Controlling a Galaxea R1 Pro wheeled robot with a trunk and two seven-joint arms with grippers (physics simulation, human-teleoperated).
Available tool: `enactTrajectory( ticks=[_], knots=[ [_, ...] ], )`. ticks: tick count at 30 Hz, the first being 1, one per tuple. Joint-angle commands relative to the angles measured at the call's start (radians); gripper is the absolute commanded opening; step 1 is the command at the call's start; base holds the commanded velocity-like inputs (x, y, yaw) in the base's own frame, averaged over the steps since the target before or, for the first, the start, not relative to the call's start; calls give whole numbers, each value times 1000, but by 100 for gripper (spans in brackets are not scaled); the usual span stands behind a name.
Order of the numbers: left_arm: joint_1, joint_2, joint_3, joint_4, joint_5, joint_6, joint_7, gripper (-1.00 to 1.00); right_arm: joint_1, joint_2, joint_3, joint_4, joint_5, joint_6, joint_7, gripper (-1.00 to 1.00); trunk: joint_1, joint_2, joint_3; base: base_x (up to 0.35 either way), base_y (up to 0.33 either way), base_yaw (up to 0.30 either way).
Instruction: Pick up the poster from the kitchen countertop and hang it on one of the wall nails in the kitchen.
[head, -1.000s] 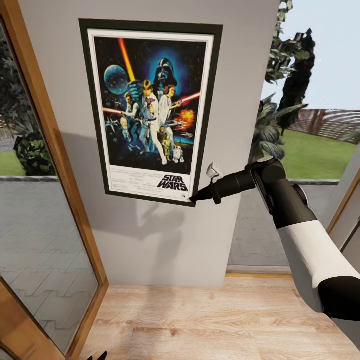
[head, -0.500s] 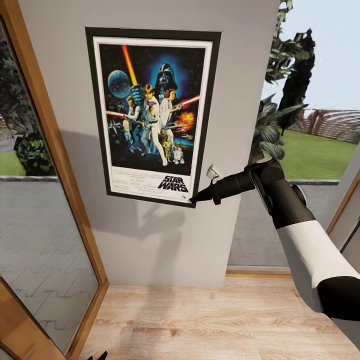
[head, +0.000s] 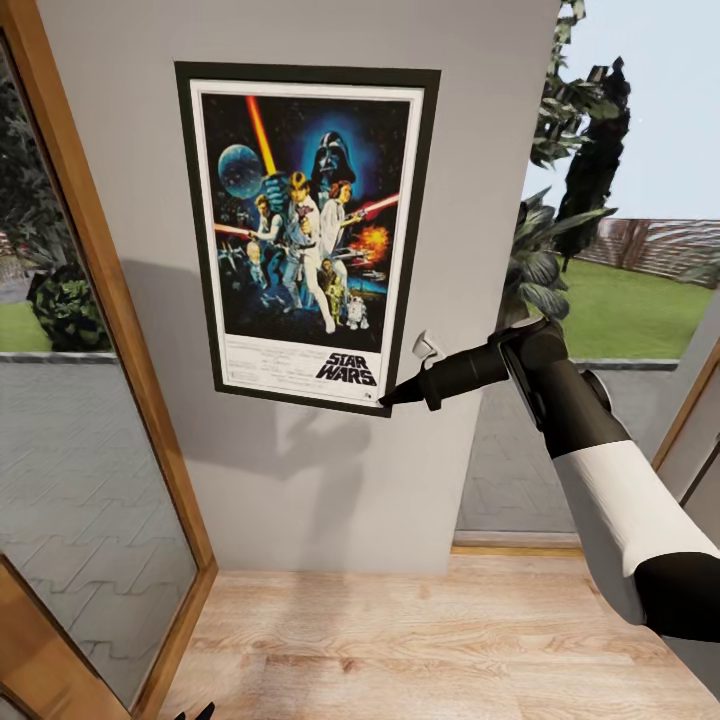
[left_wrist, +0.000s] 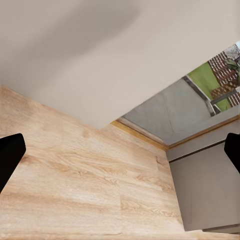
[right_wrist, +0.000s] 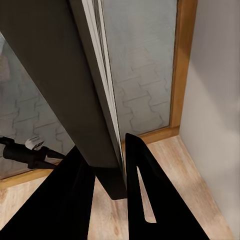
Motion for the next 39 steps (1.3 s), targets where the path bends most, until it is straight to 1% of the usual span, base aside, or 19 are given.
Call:
enactTrajectory(
  ticks=[1, 8, 19, 39],
  knots=[
    [-1, 0, 8, 1, -7, -5, -3, 100, -1, 0, 0, -1, 9, 13, 10, -100, 1, -2, -2, 0, 0, 0],
    [-1, 0, 8, 2, -7, -5, -3, 100, -1, 1, 0, 2, 9, 14, 9, -100, 1, -2, -2, 0, 0, 0],
    [-1, 0, 8, 2, -7, -5, -3, 100, -4, 3, 0, 32, 10, 51, 7, -100, 1, -2, -2, 0, 0, 0],
    [-1, 0, 9, 1, -7, -4, -3, 100, -6, 3, 0, 25, 8, 54, 7, -100, 1, -2, -2, 0, 0, 0]
  ],
)
